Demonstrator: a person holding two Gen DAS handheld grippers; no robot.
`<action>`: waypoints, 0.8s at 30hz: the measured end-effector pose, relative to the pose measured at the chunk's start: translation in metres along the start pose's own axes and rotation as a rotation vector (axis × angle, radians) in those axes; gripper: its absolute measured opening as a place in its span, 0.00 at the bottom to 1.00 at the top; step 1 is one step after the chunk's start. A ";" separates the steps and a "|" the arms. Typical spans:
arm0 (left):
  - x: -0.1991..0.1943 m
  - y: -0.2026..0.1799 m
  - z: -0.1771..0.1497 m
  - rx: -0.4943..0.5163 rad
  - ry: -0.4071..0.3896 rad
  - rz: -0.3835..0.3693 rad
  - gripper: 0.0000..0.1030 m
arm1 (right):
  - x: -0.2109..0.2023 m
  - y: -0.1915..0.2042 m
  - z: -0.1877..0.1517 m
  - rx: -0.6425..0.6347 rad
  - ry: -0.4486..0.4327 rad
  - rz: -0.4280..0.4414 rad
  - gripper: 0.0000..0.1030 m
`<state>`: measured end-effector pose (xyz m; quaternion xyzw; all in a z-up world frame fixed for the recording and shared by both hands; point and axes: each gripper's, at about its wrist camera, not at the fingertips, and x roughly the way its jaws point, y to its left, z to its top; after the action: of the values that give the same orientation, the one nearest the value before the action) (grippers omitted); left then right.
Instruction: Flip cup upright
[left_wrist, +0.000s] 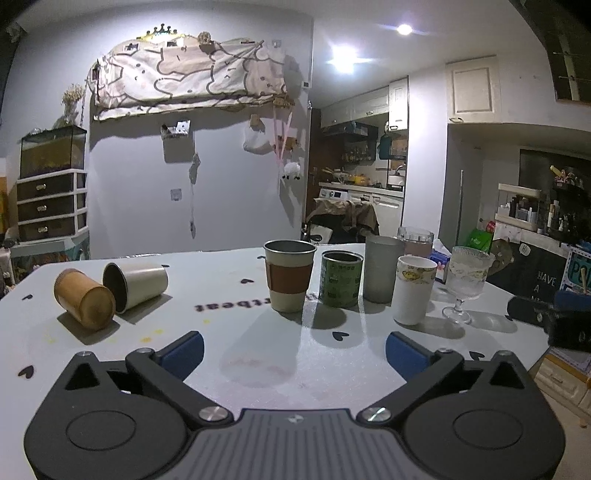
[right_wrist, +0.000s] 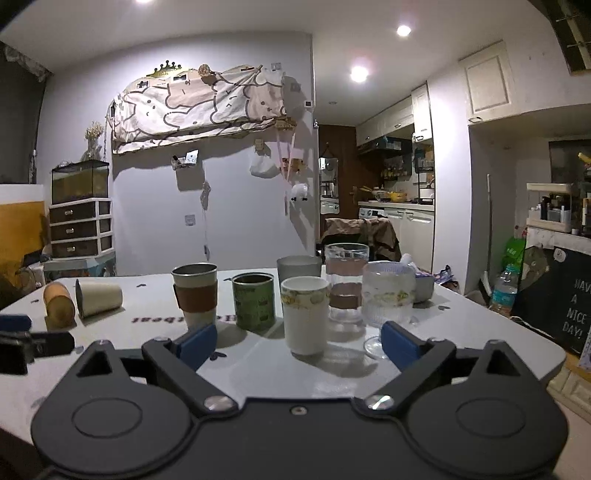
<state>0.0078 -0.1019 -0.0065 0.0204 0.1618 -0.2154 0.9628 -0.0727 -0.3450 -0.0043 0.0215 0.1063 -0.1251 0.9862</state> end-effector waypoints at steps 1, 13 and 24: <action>-0.002 -0.001 0.000 0.002 -0.003 0.000 1.00 | -0.002 0.000 -0.002 0.001 0.001 0.003 0.99; -0.010 -0.003 -0.004 0.004 -0.002 0.007 1.00 | -0.016 0.011 -0.012 -0.022 -0.004 0.007 1.00; -0.011 -0.002 -0.005 0.003 -0.003 0.010 1.00 | -0.016 0.013 -0.014 -0.021 0.000 0.001 1.00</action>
<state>-0.0042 -0.0991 -0.0078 0.0222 0.1599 -0.2107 0.9641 -0.0877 -0.3277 -0.0138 0.0114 0.1074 -0.1234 0.9865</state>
